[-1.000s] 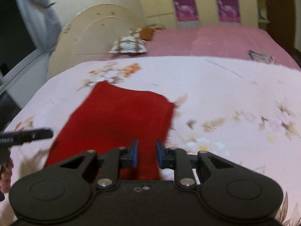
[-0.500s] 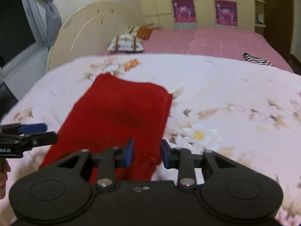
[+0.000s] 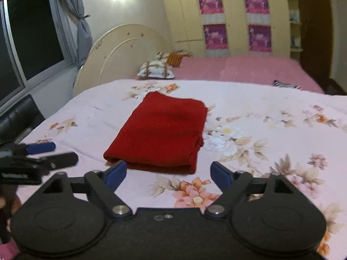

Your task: Fold small clothes

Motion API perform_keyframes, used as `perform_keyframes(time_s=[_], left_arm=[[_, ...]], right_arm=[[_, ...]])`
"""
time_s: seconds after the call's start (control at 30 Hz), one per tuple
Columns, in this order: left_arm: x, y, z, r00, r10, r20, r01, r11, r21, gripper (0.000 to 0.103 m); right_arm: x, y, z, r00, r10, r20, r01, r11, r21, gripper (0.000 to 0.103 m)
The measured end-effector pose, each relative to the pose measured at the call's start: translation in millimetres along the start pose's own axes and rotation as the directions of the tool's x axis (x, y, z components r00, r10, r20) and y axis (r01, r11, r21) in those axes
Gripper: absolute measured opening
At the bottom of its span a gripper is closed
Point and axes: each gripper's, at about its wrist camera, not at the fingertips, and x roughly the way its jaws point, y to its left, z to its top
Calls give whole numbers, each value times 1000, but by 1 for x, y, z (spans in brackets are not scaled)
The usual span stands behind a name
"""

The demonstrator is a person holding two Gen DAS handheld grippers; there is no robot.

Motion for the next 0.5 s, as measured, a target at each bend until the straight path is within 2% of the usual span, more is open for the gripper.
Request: perform_keyframes(time_s=[0.1, 0.23, 0.5], left_arm=[[-18, -5, 2, 1000, 11, 10, -11, 1000, -4, 103], [-39, -17, -8, 1000, 7, 4, -6, 1000, -24, 103], [-67, -34, -23, 1000, -7, 9, 8, 1000, -23, 103]], right_arm=[[-18, 6, -6, 1000, 1, 10, -1, 1000, -14, 86], [-42, 17, -13, 997, -49, 67, 51, 998, -26, 86], [-64, 20, -34, 992, -85, 88, 88, 996, -26, 86]])
